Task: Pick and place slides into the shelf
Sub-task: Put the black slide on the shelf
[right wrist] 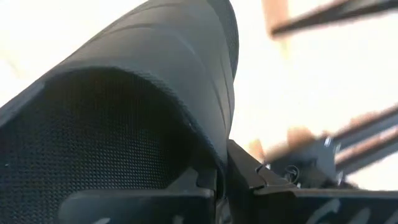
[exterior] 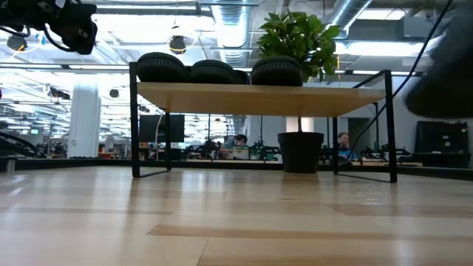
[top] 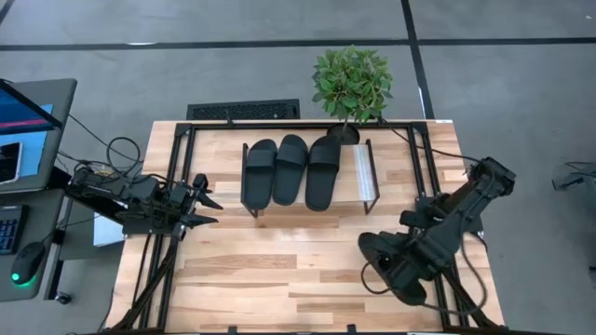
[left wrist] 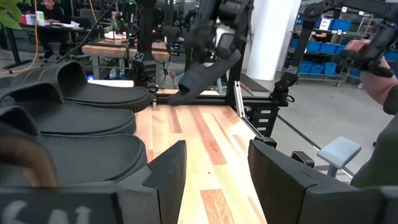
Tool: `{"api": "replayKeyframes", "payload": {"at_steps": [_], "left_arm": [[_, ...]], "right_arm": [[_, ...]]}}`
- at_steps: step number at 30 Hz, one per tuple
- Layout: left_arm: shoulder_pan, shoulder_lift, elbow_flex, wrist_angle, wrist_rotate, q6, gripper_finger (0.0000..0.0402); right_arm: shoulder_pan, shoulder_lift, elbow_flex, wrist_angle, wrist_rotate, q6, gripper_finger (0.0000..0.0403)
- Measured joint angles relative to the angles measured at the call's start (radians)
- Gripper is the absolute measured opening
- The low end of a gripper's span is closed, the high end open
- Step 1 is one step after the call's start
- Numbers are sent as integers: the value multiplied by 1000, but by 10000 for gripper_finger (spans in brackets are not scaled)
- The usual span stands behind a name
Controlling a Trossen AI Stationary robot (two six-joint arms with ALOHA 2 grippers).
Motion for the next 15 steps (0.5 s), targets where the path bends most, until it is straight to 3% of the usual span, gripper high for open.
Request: {"api": "replayKeyframes", "payload": {"at_steps": [8, 15], "left_arm": [[0, 0, 0, 0, 0, 0, 160], [0, 0, 0, 0, 0, 0, 160]], "right_arm": [[19, -76, 26, 1, 248, -33, 0], [-100, -89, 20, 0, 418, -199, 0]]}}
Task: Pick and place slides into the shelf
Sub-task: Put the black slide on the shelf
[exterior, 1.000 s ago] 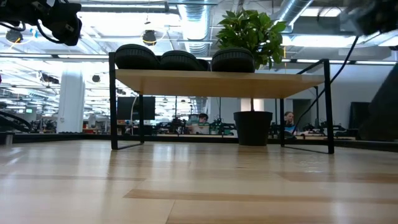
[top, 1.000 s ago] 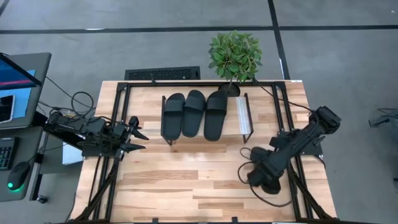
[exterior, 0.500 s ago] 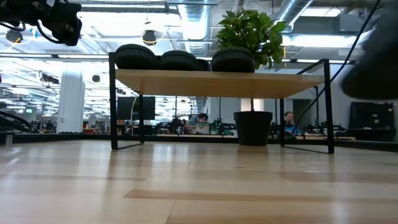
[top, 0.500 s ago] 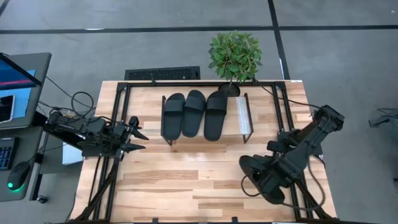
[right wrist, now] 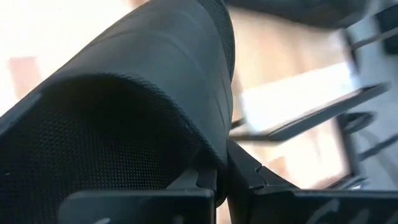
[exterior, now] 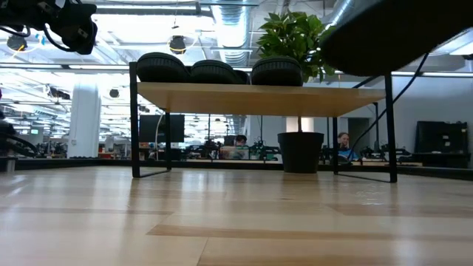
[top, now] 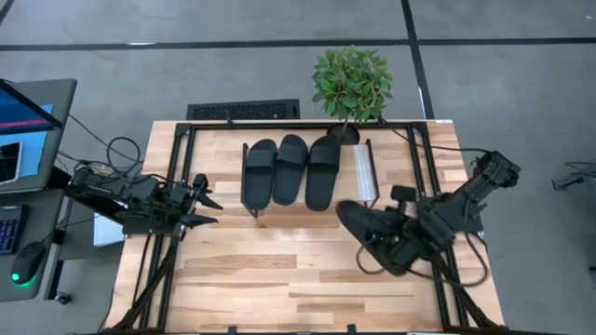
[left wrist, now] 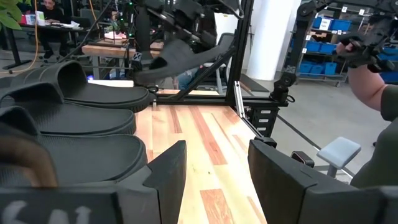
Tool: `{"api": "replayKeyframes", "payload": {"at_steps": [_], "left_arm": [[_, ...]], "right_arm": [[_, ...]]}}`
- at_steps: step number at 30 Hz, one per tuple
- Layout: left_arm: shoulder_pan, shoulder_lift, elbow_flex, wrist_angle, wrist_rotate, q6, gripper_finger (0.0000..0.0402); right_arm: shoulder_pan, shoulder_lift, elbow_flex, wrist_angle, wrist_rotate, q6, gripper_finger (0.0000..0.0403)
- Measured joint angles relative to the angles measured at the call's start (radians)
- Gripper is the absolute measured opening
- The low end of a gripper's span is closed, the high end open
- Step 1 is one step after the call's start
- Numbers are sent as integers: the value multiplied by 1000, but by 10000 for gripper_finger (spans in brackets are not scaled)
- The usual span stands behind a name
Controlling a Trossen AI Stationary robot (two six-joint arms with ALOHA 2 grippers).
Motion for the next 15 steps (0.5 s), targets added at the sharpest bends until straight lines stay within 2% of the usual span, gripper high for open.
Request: {"api": "replayKeyframes", "payload": {"at_steps": [4, 15], "left_arm": [[0, 0, 0, 0, 0, 0, 160], [0, 0, 0, -32, 9, -11, 160]], "right_arm": [[-96, 0, 0, 0, 89, -94, 0], [-294, -32, 22, -2, 238, -244, 0]]}}
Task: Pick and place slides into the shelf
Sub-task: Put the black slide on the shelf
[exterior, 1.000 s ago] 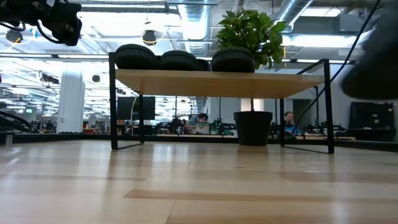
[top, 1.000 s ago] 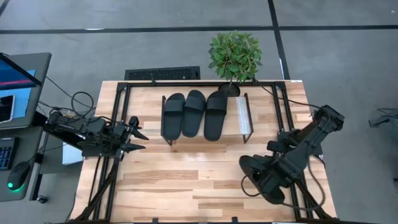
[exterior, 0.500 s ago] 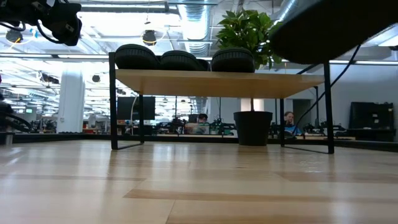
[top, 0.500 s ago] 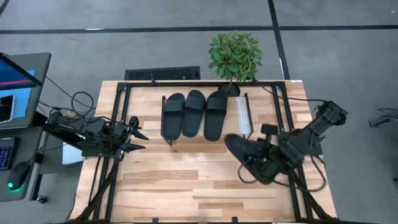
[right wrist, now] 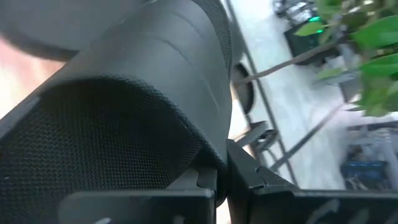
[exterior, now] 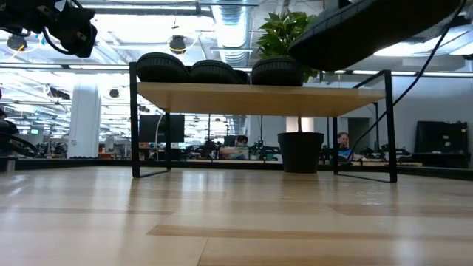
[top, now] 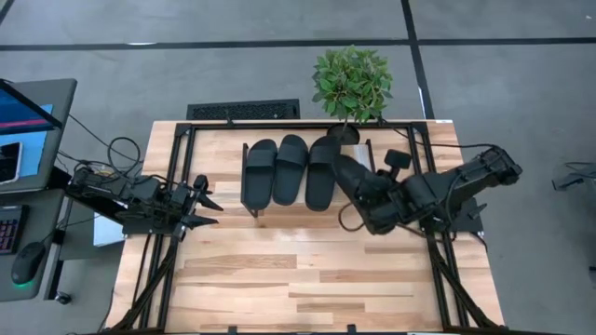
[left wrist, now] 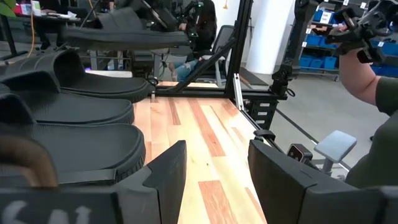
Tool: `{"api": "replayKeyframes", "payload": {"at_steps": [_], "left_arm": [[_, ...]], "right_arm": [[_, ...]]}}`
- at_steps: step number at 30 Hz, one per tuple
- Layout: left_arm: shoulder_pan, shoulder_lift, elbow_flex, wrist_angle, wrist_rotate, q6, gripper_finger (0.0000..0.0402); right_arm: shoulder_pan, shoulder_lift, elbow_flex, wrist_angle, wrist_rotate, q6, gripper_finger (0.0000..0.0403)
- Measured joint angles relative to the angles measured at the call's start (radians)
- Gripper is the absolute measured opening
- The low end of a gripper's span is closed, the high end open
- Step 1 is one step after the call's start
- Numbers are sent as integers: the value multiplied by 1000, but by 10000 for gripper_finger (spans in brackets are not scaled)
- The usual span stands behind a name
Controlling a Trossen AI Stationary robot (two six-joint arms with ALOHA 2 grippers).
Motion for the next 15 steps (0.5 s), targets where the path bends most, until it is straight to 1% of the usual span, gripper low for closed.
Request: {"api": "replayKeyframes", "payload": {"at_steps": [5, 11, 15], "left_arm": [[0, 0, 0, -11, 0, -21, 160], [0, 0, 0, -19, 0, -33, 160], [0, 0, 0, -19, 0, -34, 160]], "right_arm": [[-71, 0, 6, 1, 53, -33, 0], [-154, 3, 6, 2, 109, -33, 0], [-210, 3, 6, 2, 120, -33, 0]]}}
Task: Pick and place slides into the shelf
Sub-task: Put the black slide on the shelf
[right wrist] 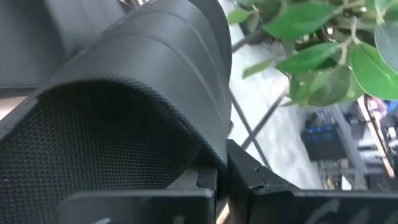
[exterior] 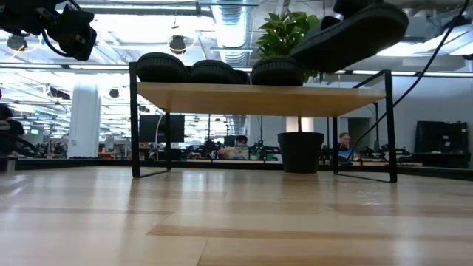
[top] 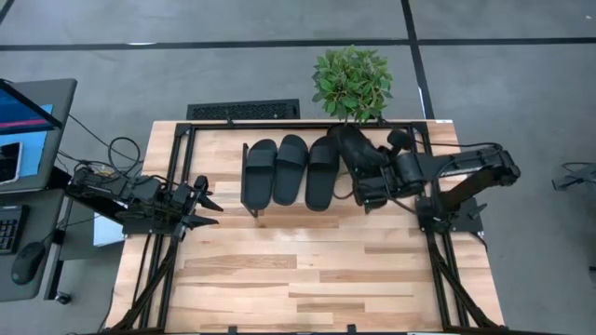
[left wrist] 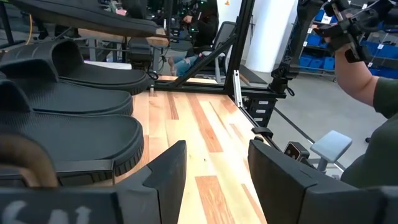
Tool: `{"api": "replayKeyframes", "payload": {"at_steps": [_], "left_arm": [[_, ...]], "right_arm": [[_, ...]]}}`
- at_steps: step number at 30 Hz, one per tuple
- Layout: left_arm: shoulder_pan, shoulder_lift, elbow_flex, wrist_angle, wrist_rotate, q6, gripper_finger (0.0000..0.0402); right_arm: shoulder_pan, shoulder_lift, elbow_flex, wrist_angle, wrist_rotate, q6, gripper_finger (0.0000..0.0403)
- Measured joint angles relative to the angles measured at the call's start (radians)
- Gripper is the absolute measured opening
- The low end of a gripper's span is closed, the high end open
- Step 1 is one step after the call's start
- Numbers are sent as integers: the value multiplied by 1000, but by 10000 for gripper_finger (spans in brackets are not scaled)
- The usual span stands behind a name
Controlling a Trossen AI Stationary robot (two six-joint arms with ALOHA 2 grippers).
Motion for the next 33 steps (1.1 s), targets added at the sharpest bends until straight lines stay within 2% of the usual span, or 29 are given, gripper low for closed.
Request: {"api": "replayKeyframes", "payload": {"at_steps": [8, 23, 33], "left_arm": [[0, 0, 0, 0, 0, 0, 160], [0, 0, 0, 0, 0, 0, 160], [0, 0, 0, 0, 0, 0, 160]], "right_arm": [[-73, 0, 0, 7, -1, 29, 0], [-23, 1, -12, 24, -11, 142, 0], [-51, 2, -83, 37, -31, 185, 0]]}}
